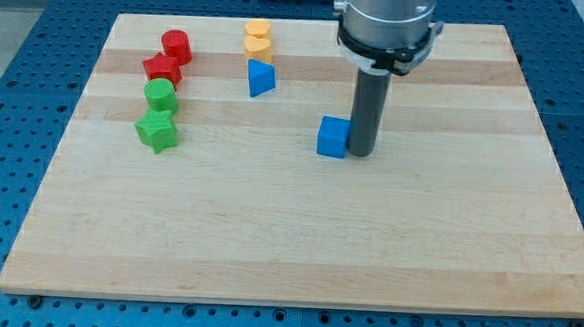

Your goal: Place the blue blocks at the bottom of the yellow blocks

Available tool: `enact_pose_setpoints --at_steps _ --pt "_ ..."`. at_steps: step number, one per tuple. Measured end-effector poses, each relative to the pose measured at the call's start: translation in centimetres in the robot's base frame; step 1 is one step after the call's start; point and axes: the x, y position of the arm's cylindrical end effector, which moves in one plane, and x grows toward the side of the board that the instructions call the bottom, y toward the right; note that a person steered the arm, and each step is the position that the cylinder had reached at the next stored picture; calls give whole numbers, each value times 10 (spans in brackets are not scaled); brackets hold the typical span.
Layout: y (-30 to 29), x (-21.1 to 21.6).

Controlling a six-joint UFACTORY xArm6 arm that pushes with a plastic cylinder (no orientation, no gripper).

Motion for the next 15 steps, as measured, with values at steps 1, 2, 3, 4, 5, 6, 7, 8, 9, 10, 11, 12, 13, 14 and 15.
enact_pose_setpoints --at_steps 1,2,3,4,5,6,7,8,9,10,11,12,13,14,15 --pt "-23 0" --pt "-39 -2" --pt "-41 -17" --pt "-48 -31" --pt "-53 -31" --pt "-57 -31" --pt "-71 -31" --pt "-82 -28" --pt "-82 -16" --pt "-91 -9" --pt "-114 -9" --pt "-125 -10" --pt "-128 -18" --pt "-131 -21" --pt "-136 -21"
